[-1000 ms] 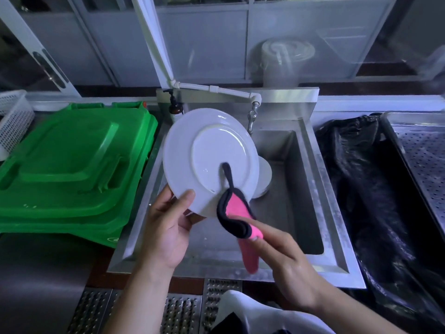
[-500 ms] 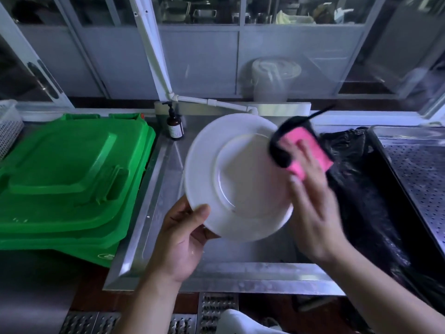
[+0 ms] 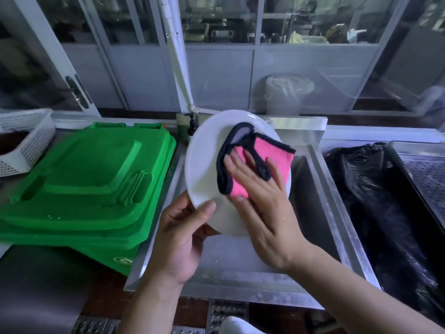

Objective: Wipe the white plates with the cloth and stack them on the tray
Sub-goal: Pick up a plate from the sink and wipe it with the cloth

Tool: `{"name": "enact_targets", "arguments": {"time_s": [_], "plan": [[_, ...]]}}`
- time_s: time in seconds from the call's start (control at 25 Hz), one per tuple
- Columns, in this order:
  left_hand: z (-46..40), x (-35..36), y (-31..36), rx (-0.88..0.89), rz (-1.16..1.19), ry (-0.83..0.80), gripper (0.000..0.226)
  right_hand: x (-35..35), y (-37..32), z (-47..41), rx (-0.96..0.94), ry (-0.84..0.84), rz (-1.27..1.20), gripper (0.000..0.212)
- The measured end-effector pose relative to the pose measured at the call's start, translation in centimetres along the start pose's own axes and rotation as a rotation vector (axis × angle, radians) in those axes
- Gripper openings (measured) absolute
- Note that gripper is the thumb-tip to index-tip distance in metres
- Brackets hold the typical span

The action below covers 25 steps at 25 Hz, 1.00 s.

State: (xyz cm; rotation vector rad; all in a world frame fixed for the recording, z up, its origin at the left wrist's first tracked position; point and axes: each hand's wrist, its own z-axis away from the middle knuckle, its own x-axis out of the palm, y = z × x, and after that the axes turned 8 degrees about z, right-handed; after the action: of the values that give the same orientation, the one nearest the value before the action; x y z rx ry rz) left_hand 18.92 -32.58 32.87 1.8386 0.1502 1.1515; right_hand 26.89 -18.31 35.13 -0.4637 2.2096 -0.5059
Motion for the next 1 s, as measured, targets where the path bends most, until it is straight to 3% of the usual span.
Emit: {"name": "enact_targets", "arguments": {"time_s": [0.2, 0.36, 0.44, 0.52, 0.6, 0.68, 0.72, 0.8, 0.88, 0.92, 1.0], "plan": [[0.6, -2.2, 0.8, -0.012, 0.074, 0.068, 0.058, -0.8, 0.6, 2.4, -0.182, -0.234, 0.012, 0.047], [0.9, -3.5, 1.5, -0.003, 0.101, 0.126, 0.065, -1.2, 2.2, 3.8, -0.141, -0.165, 0.016, 0.041], [0.9, -3.9, 2.1, 0.008, 0.045, 0.116, 0.057, -1.3, 1.9, 4.9, 0.055, -0.109, -0.103, 0.039], [1.1, -4.2, 2.3, 0.001, 0.008, 0.125, 0.036, -1.8, 0.3, 5.2, 0.425, -0.055, -0.499, 0.035], [1.5, -4.4, 2.2, -0.016, 0.003, 0.139, 0.036, -2.3, 0.2, 5.0, 0.845, 0.102, -0.793, 0.037], [1.8, -4.4, 2.1, -0.020, 0.036, 0.151, 0.039, -2.8, 0.1, 4.3, 1.079, 0.216, -0.851, 0.035], [1.9, -4.2, 2.2, -0.022, 0.046, 0.157, 0.039, -3.3, -0.1, 3.8, 1.041, 0.266, -0.799, 0.032], [1.9, -4.0, 2.2, -0.020, 0.042, 0.160, 0.036, -4.4, -1.8, 2.2, 0.661, 0.277, -0.607, 0.039], [1.7, -3.2, 2.5, -0.026, 0.037, 0.144, 0.031, -4.7, -2.7, 1.2, 0.114, 0.082, -0.273, 0.036], [1.6, -2.9, 2.7, -0.026, 0.026, 0.110, 0.040, -4.4, -2.5, 0.3, -0.100, -0.034, -0.053, 0.038], [1.3, -2.1, 3.0, -0.044, -0.003, 0.023, 0.053, -3.1, -1.0, -1.5, -0.362, -0.180, 0.312, 0.049]]}}
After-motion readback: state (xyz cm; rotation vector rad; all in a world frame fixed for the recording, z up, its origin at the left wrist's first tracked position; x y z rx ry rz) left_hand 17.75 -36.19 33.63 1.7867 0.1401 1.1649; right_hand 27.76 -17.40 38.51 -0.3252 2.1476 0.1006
